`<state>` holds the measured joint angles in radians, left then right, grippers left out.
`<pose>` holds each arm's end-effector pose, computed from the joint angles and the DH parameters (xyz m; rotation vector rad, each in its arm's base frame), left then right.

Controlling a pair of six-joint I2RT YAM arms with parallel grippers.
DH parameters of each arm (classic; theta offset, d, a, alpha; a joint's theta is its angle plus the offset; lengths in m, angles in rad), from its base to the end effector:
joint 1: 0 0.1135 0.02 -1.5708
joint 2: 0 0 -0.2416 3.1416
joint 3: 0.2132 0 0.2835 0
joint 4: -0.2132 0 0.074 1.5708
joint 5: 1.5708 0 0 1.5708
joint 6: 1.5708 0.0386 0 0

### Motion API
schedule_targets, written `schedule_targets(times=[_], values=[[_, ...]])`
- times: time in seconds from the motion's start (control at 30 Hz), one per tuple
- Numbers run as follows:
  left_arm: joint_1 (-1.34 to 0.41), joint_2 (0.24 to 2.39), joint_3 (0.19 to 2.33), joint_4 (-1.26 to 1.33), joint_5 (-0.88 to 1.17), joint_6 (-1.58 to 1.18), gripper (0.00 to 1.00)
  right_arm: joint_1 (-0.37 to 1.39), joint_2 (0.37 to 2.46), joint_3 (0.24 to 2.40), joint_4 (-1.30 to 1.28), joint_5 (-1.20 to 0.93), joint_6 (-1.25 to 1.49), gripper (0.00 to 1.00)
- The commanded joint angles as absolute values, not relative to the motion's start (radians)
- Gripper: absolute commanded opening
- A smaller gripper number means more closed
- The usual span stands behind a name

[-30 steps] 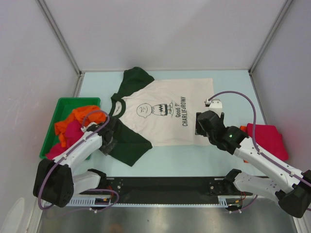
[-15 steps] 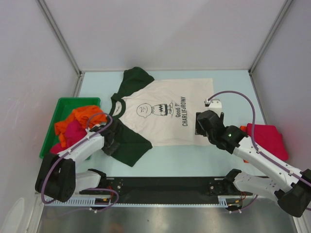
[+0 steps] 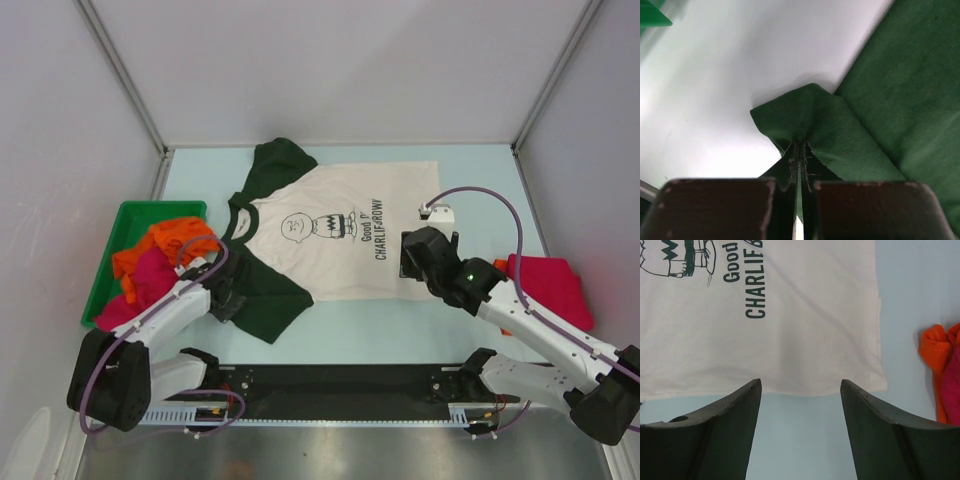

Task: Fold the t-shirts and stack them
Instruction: Grap the side of the flattened tshirt closest away from the robot with both arms

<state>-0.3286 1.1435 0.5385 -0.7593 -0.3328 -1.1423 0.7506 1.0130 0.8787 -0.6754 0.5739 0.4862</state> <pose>0.1977 -0.0541 0.1170 -1.1375 2.5185 0.1520 0.1957 0.1539 0.2638 -0.0327 2.2243 -0.0188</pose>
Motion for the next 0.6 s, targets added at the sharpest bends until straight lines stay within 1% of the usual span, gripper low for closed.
schedule_targets(times=[0.0,0.07,0.13,0.27,0.37,0.4,0.5,0.57], values=[[-0.325,1.14,0.502,-0.775,-0.298,-1.138,0.0,0.747,1.012,0.884,-0.66,0.572,0.509,0.7],[-0.348,1.125,0.514,-0.791,-0.31,-1.134,0.0,0.747,1.009,0.884,-0.664,0.575,0.515,0.7],[-0.383,1.077,0.54,-0.814,-0.363,-1.128,0.0,0.744,1.009,0.879,-0.669,0.577,0.526,0.7],[-0.475,1.016,0.643,-0.905,-0.434,-1.126,0.0,0.697,1.035,0.867,-0.698,0.578,0.552,0.7],[-0.489,0.979,0.679,-0.925,-0.44,-1.103,0.0,0.603,1.072,0.885,-0.738,0.617,0.536,0.7],[-0.489,0.97,0.684,-0.925,-0.44,-1.089,0.0,0.535,1.078,0.887,-0.739,0.62,0.529,0.68],[-0.489,0.954,0.699,-0.925,-0.449,-1.052,0.0,0.43,1.094,0.877,-0.721,0.554,0.544,0.65],[-0.489,0.957,0.709,-0.923,-0.456,-1.037,0.0,0.379,1.14,0.861,-0.703,0.473,0.574,0.62]])
